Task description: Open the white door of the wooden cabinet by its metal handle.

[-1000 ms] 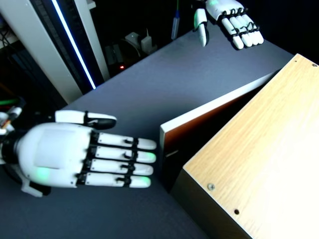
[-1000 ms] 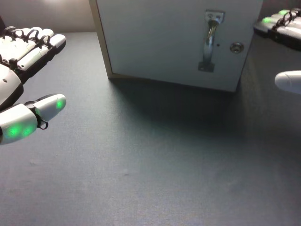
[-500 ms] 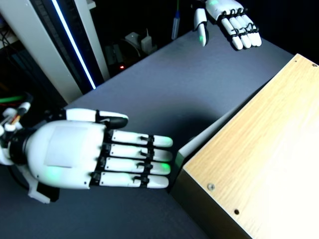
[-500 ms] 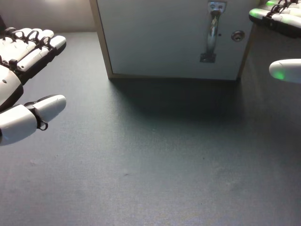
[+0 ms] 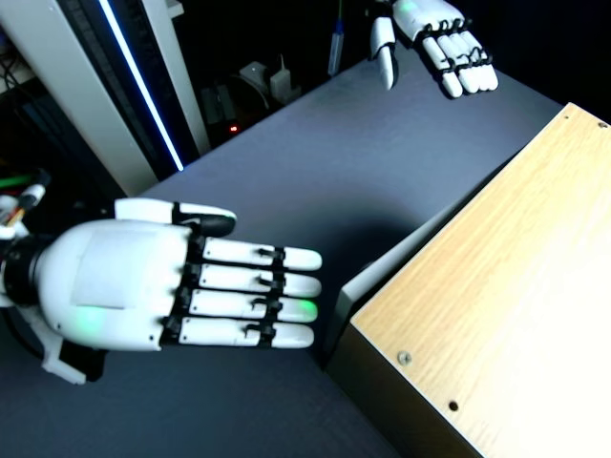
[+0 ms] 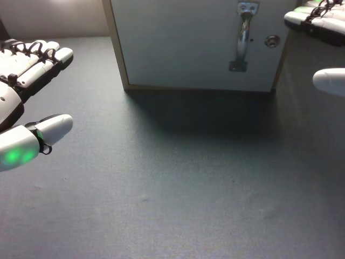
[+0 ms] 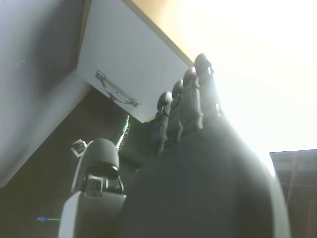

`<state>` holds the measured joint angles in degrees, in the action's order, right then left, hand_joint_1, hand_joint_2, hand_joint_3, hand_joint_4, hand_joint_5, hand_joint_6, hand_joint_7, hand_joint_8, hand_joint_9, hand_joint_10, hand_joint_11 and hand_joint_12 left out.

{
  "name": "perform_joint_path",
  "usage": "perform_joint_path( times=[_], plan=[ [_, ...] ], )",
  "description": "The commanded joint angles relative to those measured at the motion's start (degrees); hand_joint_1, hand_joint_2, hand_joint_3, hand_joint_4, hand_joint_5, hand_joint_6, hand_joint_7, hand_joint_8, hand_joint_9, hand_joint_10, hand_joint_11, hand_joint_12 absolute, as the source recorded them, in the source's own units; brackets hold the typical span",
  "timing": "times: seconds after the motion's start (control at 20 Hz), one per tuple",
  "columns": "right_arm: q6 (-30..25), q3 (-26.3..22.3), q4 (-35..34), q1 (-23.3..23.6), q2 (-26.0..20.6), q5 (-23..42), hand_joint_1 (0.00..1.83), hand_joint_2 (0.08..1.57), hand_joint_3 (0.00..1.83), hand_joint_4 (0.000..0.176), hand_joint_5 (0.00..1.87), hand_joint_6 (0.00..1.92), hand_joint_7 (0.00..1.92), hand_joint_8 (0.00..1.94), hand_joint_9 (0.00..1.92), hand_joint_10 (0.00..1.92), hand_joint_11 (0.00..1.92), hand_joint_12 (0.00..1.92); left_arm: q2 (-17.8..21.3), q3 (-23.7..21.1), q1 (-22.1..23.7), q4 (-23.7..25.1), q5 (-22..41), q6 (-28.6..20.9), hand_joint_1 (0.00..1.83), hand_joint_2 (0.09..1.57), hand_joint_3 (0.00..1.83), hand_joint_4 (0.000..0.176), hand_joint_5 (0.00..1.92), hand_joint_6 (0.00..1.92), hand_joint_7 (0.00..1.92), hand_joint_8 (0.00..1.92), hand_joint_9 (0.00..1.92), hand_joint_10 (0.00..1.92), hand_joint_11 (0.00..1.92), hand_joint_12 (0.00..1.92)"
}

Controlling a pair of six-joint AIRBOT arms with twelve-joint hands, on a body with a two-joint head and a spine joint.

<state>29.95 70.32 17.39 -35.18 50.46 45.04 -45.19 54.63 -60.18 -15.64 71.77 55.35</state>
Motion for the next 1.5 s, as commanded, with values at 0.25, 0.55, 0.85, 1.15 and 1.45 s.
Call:
perform_joint_path(
  times=[0.25, 0.55, 0.85, 1.15, 1.45],
  plan=[
    [-2.1, -0.8, 0.5, 0.6, -0.5, 7.8, 0.00, 1.44, 0.02, 0.000, 0.00, 0.00, 0.00, 0.00, 0.00, 0.00, 0.00, 0.00, 0.1, 0.3, 0.2, -0.5, 7.4, -0.4, 0.00, 1.43, 0.00, 0.000, 0.03, 0.00, 0.02, 0.00, 0.03, 0.00, 0.00, 0.27],
    [-2.4, -1.9, -0.1, -2.2, -2.9, 7.0, 0.06, 1.49, 0.00, 0.000, 0.00, 0.00, 0.00, 0.00, 0.00, 0.00, 0.00, 0.00, 0.1, 0.2, -0.3, -0.6, 7.6, -0.7, 0.00, 1.43, 0.00, 0.000, 0.03, 0.00, 0.03, 0.00, 0.04, 0.00, 0.00, 0.26],
    [-0.9, 1.3, -4.6, -3.2, -1.3, 4.2, 0.00, 1.33, 0.00, 0.000, 0.00, 0.00, 0.00, 0.00, 0.00, 0.00, 0.00, 0.00, 0.0, 0.2, -0.3, -0.6, 7.5, -0.9, 0.00, 1.42, 0.00, 0.000, 0.05, 0.00, 0.05, 0.00, 0.07, 0.01, 0.00, 0.37],
    [0.4, 4.4, -5.3, -0.9, 1.7, 0.7, 0.00, 1.33, 0.00, 0.000, 0.00, 0.00, 0.00, 0.00, 0.00, 0.00, 0.00, 0.00, -0.2, 0.3, -0.3, -0.6, 7.3, -1.0, 0.00, 1.42, 0.00, 0.000, 0.03, 0.00, 0.03, 0.00, 0.06, 0.00, 0.00, 0.34],
    [0.5, 5.4, -5.7, 0.3, 2.8, 0.5, 0.00, 1.30, 0.00, 0.000, 0.00, 0.00, 0.00, 0.00, 0.00, 0.00, 0.00, 0.00, -0.4, 0.4, -0.3, -0.6, 7.0, -1.0, 0.00, 1.41, 0.00, 0.000, 0.03, 0.00, 0.03, 0.00, 0.04, 0.00, 0.00, 0.27]
  ],
)
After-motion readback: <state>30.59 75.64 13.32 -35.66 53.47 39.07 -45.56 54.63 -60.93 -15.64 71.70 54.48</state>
